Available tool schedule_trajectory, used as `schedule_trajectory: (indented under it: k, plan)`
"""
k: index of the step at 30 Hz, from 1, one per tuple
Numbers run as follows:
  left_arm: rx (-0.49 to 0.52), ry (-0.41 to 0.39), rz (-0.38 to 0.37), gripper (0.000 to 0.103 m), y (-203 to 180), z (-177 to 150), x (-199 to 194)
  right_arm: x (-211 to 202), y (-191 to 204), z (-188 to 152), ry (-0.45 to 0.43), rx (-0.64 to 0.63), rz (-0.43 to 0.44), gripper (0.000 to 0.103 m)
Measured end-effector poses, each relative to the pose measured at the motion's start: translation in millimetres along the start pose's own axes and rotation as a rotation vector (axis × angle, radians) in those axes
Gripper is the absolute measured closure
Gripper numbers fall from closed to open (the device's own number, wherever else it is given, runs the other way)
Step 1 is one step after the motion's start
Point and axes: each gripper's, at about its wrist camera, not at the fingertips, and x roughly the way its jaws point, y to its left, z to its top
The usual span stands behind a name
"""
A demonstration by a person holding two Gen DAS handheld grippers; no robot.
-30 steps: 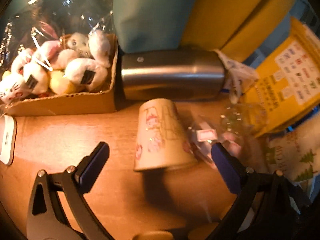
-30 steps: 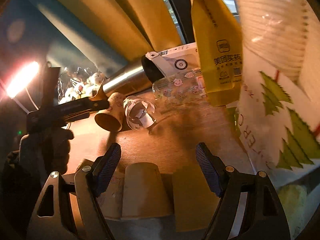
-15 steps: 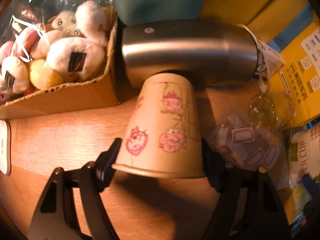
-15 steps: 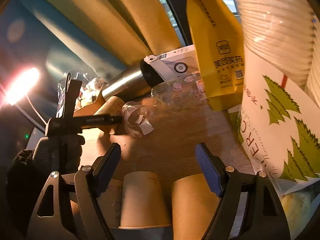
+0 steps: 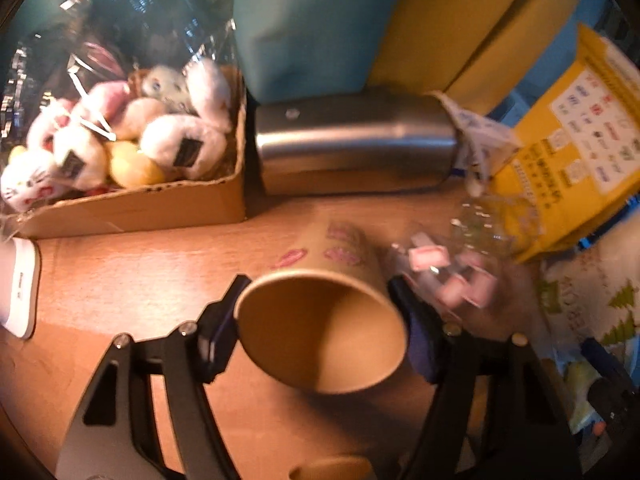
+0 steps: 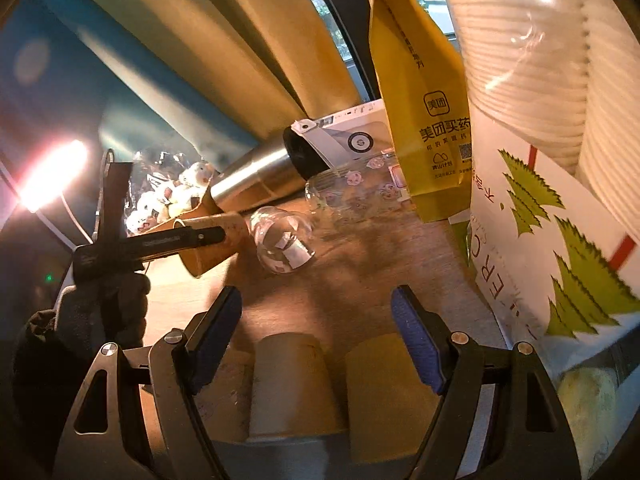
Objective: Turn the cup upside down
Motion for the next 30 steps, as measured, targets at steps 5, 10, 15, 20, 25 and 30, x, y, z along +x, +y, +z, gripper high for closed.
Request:
schedule_trajectory:
  k: [5,10,15,20,25,30]
  plan:
    - [0.015,-0.066,-0.064,0.032,0,-24,-55,-19,13,-9,-0.026,-0.018,0.016,0.023]
    - [0.095,-0.147,-0.121,0.032,-25,-60,-107,-46,26,-22,-0.063,-0.038,0.021,0.023]
    - [0.122,-0.221,-0.207,0.032,-36,-118,-154,-81,37,-42,-0.111,-0.060,0.062,0.023]
    - [0.149,-0.286,-0.248,0.032,-49,-187,-179,-109,43,-67,-0.120,-0.072,0.085,0.023]
    - [0.184,-0.406,-0.252,0.032,-59,-251,-192,-122,48,-94,-0.109,-0.070,0.140,0.023]
    - [0.203,-0.480,-0.267,0.032,-69,-306,-199,-124,55,-128,-0.070,-0.029,0.245,0.023]
